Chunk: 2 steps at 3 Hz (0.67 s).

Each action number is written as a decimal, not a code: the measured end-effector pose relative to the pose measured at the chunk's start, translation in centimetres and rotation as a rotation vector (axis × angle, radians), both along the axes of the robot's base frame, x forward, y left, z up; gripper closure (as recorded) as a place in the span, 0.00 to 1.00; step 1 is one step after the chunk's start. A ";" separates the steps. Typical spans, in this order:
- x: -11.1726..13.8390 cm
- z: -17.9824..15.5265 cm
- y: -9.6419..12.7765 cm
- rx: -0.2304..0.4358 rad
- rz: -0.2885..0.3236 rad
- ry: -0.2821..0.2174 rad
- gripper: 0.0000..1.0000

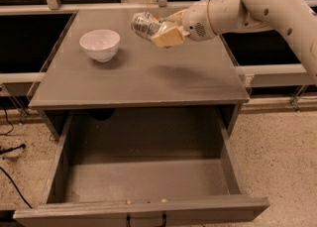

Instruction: Place 7up can into top drawer

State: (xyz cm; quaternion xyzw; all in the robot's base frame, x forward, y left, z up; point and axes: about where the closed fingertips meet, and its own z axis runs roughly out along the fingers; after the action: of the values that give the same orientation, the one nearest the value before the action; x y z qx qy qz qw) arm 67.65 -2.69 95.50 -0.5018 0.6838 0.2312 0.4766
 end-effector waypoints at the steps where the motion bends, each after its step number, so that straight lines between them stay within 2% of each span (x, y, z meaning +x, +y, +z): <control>1: 0.0 0.0 0.0 0.000 0.000 0.000 1.00; 2: -1.6 0.7 1.1 -0.034 0.066 0.014 1.00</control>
Offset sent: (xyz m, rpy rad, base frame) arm -0.0217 0.0145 0.0114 -0.0747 0.0291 0.1131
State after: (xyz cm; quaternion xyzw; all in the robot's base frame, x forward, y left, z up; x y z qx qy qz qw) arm 66.03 -1.58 96.25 -0.5305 0.6740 0.2385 0.4554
